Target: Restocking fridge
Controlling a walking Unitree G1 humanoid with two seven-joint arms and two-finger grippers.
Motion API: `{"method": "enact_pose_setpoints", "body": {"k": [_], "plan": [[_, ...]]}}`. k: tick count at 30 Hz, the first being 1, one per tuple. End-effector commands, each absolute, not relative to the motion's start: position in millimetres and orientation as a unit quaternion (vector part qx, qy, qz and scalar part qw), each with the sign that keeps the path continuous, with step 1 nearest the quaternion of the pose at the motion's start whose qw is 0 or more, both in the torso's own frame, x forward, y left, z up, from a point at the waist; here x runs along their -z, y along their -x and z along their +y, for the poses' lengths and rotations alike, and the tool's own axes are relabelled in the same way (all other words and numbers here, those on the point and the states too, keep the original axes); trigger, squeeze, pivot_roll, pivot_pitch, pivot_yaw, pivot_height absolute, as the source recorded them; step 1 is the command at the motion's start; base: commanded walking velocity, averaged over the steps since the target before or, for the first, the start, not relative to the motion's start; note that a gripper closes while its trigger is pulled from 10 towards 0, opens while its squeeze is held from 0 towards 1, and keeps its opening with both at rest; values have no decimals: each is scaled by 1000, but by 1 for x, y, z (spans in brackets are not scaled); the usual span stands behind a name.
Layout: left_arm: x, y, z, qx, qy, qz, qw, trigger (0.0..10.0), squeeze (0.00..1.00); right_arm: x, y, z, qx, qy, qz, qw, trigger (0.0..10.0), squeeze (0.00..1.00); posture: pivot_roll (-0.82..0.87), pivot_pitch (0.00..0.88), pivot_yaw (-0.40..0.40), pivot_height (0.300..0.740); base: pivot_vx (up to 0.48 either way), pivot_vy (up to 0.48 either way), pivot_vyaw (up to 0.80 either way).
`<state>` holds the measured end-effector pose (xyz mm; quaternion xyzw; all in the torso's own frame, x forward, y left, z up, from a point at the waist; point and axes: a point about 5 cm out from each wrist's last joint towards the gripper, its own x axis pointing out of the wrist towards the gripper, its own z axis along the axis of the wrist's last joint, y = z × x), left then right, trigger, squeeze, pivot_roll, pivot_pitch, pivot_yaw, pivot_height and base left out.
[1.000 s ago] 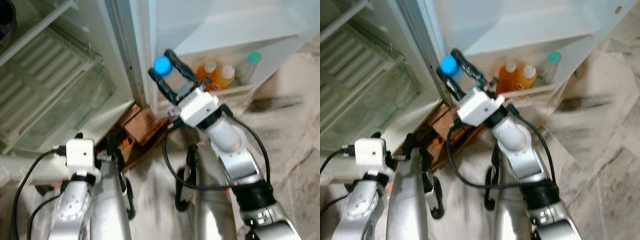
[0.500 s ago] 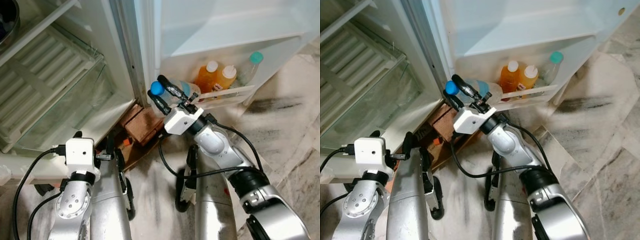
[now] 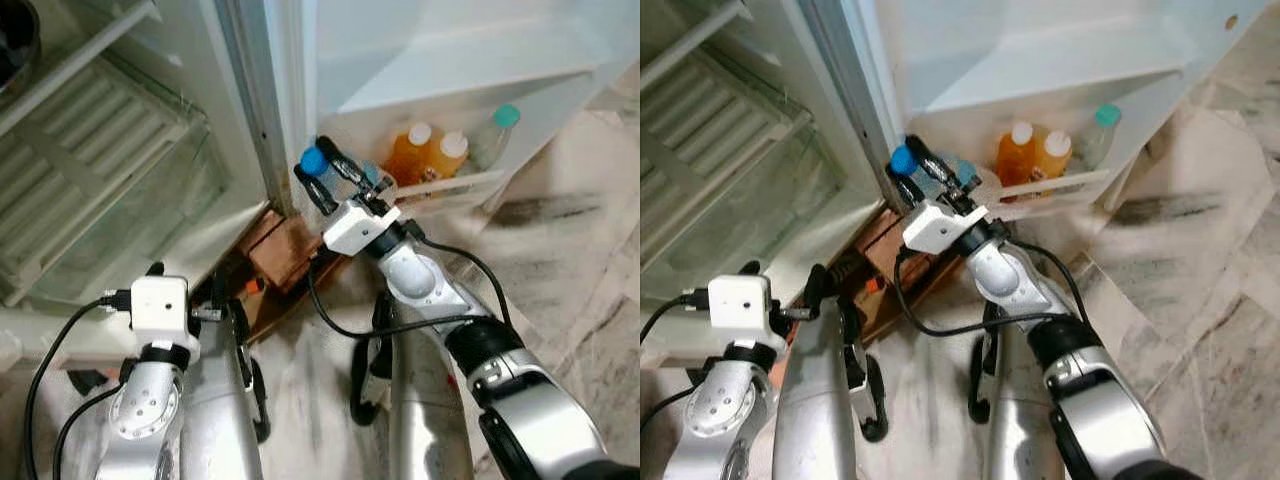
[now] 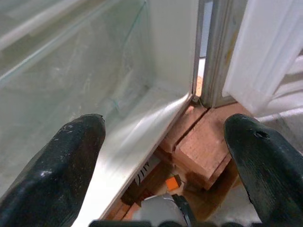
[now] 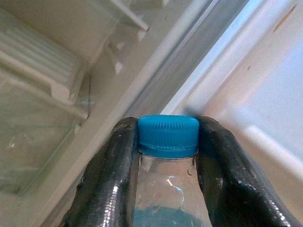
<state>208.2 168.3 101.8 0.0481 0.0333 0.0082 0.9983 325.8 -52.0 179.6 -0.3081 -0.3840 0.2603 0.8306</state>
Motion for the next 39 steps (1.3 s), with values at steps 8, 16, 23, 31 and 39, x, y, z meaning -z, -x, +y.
{"method": "enact_pose_setpoints", "body": {"k": [8,16,23,31,39], "plan": [[-100,-195,170,-15,-53,46,997,10000,0,-242,-317,-38,-241,258,-510,784,10000,0,273,374,15,551,0,0,0],[-97,-189,168,-11,-50,56,997,10000,0,-220,-319,-37,-268,290,-486,779,10000,0,267,403,7,551,0,0,0],[-97,-179,161,-4,-44,67,997,10000,0,-178,-340,-42,-275,333,-372,822,10000,0,282,449,3,551,0,0,0],[-98,-169,159,-5,-40,79,996,10000,0,-163,-346,-36,-267,344,-326,839,10000,0,293,491,2,551,0,0,0],[-103,-165,157,-5,-40,78,996,10000,0,-178,-356,-29,-242,317,-319,860,10000,0,310,511,3,551,0,0,0]]}}
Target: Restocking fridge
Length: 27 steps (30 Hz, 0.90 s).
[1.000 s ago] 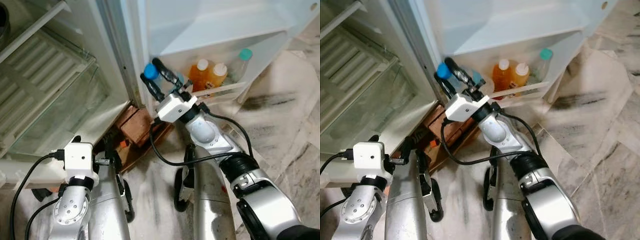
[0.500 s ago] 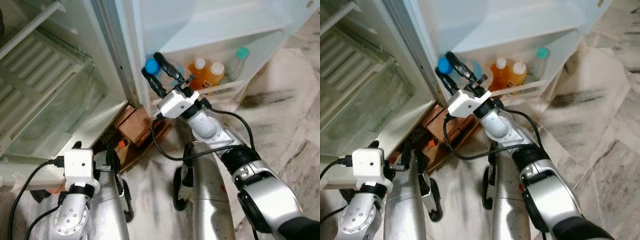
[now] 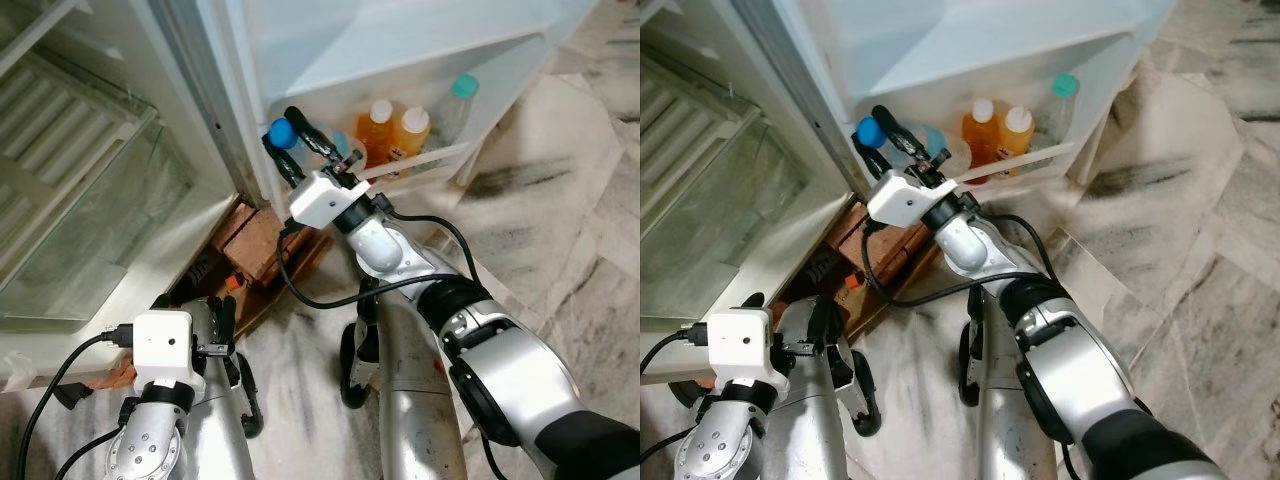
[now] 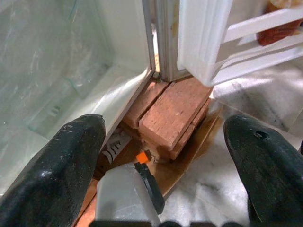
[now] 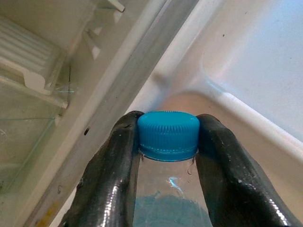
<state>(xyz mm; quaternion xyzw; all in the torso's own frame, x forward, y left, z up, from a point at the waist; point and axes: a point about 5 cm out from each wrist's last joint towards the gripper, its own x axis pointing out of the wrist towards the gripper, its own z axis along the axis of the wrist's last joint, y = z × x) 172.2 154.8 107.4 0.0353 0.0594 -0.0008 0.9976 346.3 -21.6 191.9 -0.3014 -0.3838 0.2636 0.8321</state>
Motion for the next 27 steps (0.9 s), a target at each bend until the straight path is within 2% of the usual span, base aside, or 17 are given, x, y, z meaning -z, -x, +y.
{"method": "enact_pose_setpoints", "body": {"k": [1,8,13,21,24,27], "plan": [[-103,-165,157,-5,-40,78,996,10000,0,-178,-356,-29,-242,317,-319,860,10000,0,310,511,3,551,0,0,0],[-106,-163,159,-12,-46,78,996,10000,0,-251,-346,-1,-222,234,-478,817,10000,0,331,511,2,551,0,0,0],[-107,-162,157,-15,-49,76,996,10000,0,-285,-336,9,-217,175,-540,794,10000,0,325,507,-11,551,0,0,0],[-108,-163,155,-19,-50,72,996,10000,0,-316,-327,8,-204,119,-586,775,10000,0,330,502,-24,551,0,0,0],[-108,-163,155,-19,-50,72,996,10000,0,-314,-327,10,-204,115,-581,780,10000,0,323,497,-27,551,0,0,0],[-107,-164,154,-20,-48,71,996,10000,0,-279,-338,16,-225,146,-509,818,10000,0,318,492,-35,551,0,0,0]]}}
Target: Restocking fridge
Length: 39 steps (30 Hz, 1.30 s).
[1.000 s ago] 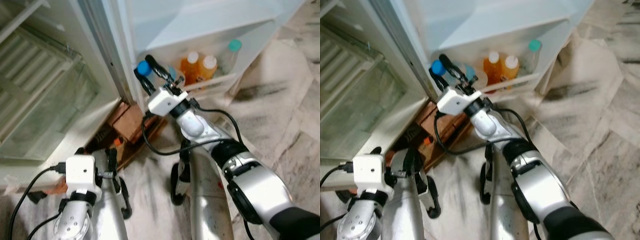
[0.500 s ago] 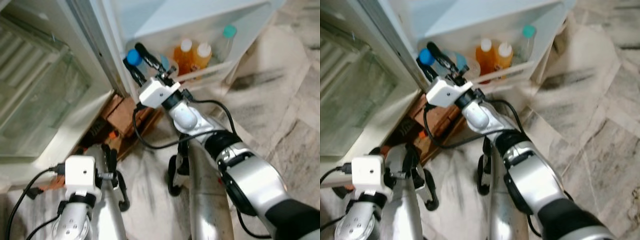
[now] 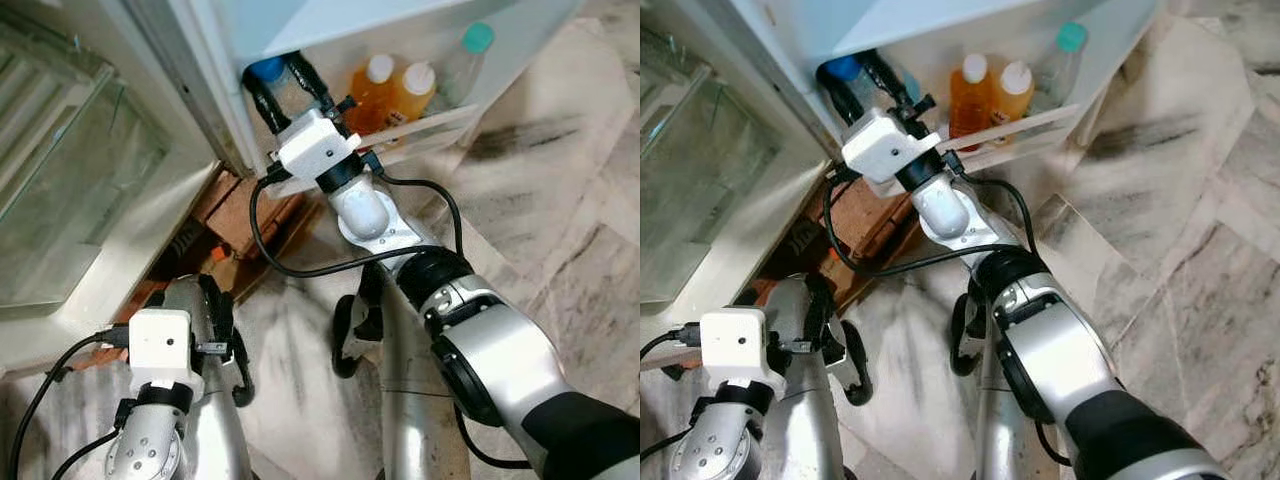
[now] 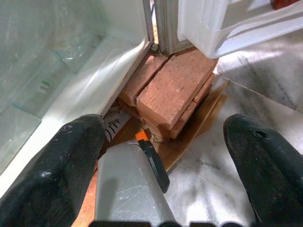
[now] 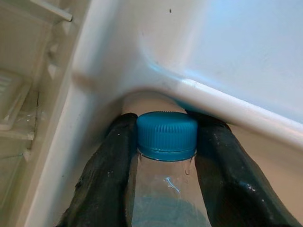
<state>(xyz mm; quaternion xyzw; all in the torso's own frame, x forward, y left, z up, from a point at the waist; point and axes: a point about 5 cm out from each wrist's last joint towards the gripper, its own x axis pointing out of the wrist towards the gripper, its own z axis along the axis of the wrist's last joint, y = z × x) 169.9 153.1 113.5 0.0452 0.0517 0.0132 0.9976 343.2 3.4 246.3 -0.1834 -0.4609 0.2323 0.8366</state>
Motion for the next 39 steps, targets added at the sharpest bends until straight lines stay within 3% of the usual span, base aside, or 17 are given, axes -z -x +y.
{"method": "enact_pose_setpoints", "body": {"k": [1,3,6,11,19,30,31,32,33,39], "plan": [[-107,-165,154,-20,-48,70,996,10000,0,-271,-340,17,-230,157,-491,825,10000,0,318,492,-37,551,0,0,0],[-107,-166,152,-20,-47,69,996,10000,0,-251,-344,17,-240,171,-442,848,10000,0,319,491,-38,551,0,0,0],[-106,-167,151,-20,-45,69,996,10000,0,-199,-355,15,-272,179,-274,905,10000,0,317,491,-36,551,0,0,0],[-106,-168,153,-17,-47,69,996,10000,0,-163,-367,-11,-247,186,-144,940,10000,0,311,488,-21,551,0,0,0],[-107,-178,155,-8,-52,61,997,10000,0,-156,-379,-38,-202,203,-84,954,10000,0,304,466,-3,551,0,0,0],[-107,-186,158,3,-59,56,997,10000,0,-164,-385,-42,-200,200,-75,956,10000,0,309,440,21,551,0,0,0],[-107,-188,160,3,-62,55,997,10000,0,-162,-386,-44,-197,192,-61,959,10000,188,313,432,25,551,0,0,0],[-107,-188,160,3,-62,55,997,10000,0,-162,-386,-44,-197,192,-61,959,10000,188,313,432,25,551,0,0,0],[-107,-189,160,3,-63,55,996,10000,0,-162,-387,-46,-189,193,-58,961,10000,976,312,430,26,551,0,0,0],[-107,-198,161,4,-67,47,997,10000,0,-187,-392,-47,-200,172,-105,959,10000,1000,298,395,17,551,0,0,0]]}}
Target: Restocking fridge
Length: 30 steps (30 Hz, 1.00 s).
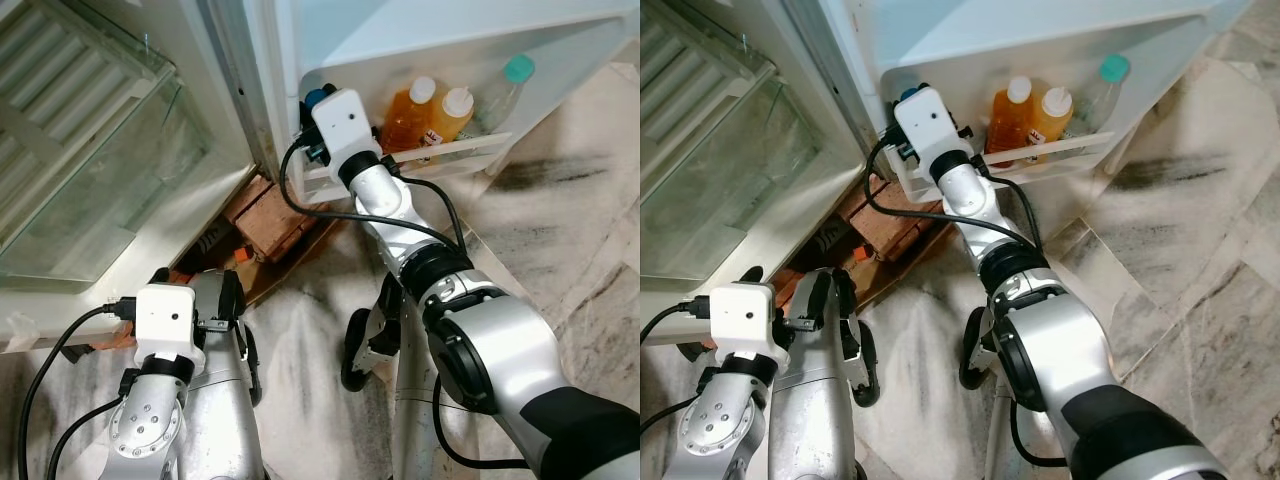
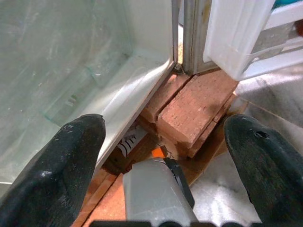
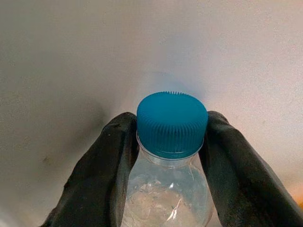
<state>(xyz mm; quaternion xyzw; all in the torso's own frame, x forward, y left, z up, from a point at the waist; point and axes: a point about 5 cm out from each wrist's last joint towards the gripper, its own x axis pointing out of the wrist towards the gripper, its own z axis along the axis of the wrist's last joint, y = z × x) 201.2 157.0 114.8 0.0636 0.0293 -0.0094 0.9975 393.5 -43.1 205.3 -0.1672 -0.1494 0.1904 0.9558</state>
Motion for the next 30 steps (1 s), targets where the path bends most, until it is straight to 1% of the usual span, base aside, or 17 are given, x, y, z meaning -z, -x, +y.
{"method": "enact_pose_setpoints", "body": {"k": [1,4,5,6,8,10,13,16,19,20,21,23,24,26,27,28,30], "plan": [[-107,-199,161,4,-67,45,997,10000,0,-190,-393,-47,-203,173,-111,957,10000,1000,298,395,17,551,0,0,0],[-107,-204,161,1,-66,40,997,10000,0,-206,-395,-49,-234,168,-133,948,10000,1000,285,370,6,551,0,0,0],[-106,-208,161,-1,-66,38,997,10000,0,-209,-395,-51,-262,160,-132,943,10000,1000,267,345,-3,551,0,0,0],[-106,-208,161,-1,-66,38,997,10000,0,-209,-395,-51,-262,160,-132,943,10000,1000,267,345,-3,551,0,0,0],[-105,-211,161,-3,-65,37,997,10000,0,-206,-395,-55,-283,160,-116,938,10000,1000,257,327,-9,551,0,0,0],[-103,-217,162,-8,-62,36,997,10000,0,-192,-393,-62,-324,148,-73,931,10000,1000,233,287,-18,551,0,0,0],[-103,-220,162,-9,-60,34,998,10000,0,-186,-390,-67,-344,144,-61,926,10000,1000,220,268,-19,551,0,0,0],[-100,-224,162,-9,-59,30,998,10000,0,-171,-378,-77,-391,142,-54,908,10000,1000,192,230,-13,551,0,0,0],[-96,-226,161,-5,-59,29,998,10000,0,-165,-370,-85,-399,138,-60,905,10000,1000,168,197,-5,551,0,0,0],[-94,-227,159,-2,-58,29,998,10000,0,-162,-362,-90,-405,124,-70,903,10000,1000,161,183,-1,551,0,0,0],[-93,-228,159,-2,-58,30,998,10000,0,-162,-360,-92,-405,120,-73,904,10000,1000,157,176,1,551,0,0,0],[-90,-230,158,0,-56,30,998,10000,0,-160,-347,-98,-409,126,-105,898,10000,1000,143,149,6,551,0,0,0],[-90,-230,158,0,-56,30,998,10000,0,-160,-347,-98,-409,126,-105,898,10000,1000,143,149,6,551,0,0,0],[-88,-232,157,0,-55,27,998,10000,0,-156,-335,-105,-376,94,-112,915,10000,1000,133,123,6,551,0,0,0],[-88,-232,157,0,-55,27,998,10000,0,-156,-335,-105,-376,94,-112,915,10000,1000,133,123,6,551,0,0,0],[-87,-233,157,-2,-54,25,998,10000,0,-153,-328,-109,-354,95,-124,922,10000,1000,133,110,4,551,0,0,0],[-87,-234,158,-6,-54,20,998,10000,0,-148,-318,-110,-339,73,-119,931,10000,1000,133,96,1,551,0,0,0]]}}
